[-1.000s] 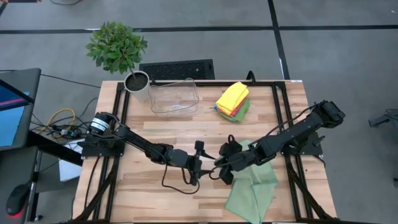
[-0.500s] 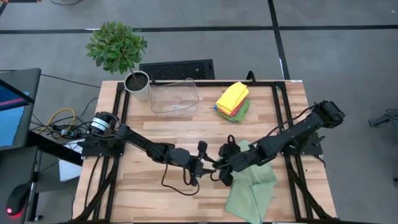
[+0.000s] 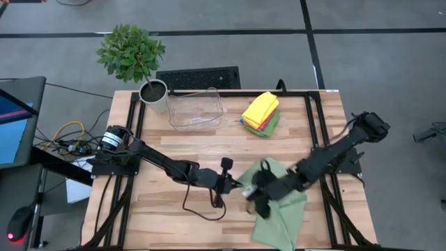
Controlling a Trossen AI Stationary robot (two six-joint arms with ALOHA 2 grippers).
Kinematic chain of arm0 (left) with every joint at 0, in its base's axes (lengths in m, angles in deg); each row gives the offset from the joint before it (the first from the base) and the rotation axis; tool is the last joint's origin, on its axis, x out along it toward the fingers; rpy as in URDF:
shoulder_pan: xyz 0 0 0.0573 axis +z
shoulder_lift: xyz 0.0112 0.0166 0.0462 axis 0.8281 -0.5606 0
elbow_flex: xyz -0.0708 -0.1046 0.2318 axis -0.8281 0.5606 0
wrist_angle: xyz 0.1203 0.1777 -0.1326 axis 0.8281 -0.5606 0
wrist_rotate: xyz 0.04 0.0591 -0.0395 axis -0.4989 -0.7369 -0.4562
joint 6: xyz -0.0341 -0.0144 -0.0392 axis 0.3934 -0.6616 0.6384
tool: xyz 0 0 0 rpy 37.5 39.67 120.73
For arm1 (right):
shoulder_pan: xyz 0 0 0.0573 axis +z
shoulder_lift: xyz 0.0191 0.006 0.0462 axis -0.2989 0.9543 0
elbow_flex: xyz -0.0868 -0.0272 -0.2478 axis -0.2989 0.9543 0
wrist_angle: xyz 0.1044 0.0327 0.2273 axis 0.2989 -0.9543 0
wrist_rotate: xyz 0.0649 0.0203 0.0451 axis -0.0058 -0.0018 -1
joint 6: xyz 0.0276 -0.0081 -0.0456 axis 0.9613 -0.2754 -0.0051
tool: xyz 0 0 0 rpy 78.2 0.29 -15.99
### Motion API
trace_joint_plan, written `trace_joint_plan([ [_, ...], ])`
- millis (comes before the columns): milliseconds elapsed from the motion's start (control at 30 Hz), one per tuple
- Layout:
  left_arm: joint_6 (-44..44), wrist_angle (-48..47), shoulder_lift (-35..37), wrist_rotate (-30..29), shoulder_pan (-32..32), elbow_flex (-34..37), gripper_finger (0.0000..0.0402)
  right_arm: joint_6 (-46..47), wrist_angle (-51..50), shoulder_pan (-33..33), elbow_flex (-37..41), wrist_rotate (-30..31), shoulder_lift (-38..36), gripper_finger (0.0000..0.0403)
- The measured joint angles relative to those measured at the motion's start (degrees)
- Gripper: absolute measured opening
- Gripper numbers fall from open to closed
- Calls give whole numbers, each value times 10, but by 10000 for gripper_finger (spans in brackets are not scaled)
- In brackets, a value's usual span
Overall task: Fold microfiber towels
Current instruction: Fold the light green microfiber cloth
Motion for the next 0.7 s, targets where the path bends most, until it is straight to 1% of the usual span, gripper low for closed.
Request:
trace_joint_plan([
  [67,22,-24,-1,-18,2,1,2,45,-12,29,0,-6,-7,40],
  [200,75,-34,-1,-59,1,1,1,165,-37,85,0,4,3,43],
  [300,115,-41,-1,-63,1,1,1,251,-58,116,0,-10,28,43],
  [367,132,-45,-1,-63,-1,1,1,285,-58,132,-2,-25,47,42],
  [467,154,-60,-1,-71,-1,1,1,296,-76,142,-32,-41,83,34],
  [533,177,-65,-1,-79,-1,1,0,281,-106,142,-66,-62,109,26],
  [600,201,-67,-1,-79,-1,1,0,239,-166,141,-114,-73,137,19],
  [700,212,-71,4,-78,-1,2,0,179,-279,141,-201,-67,184,14],
])
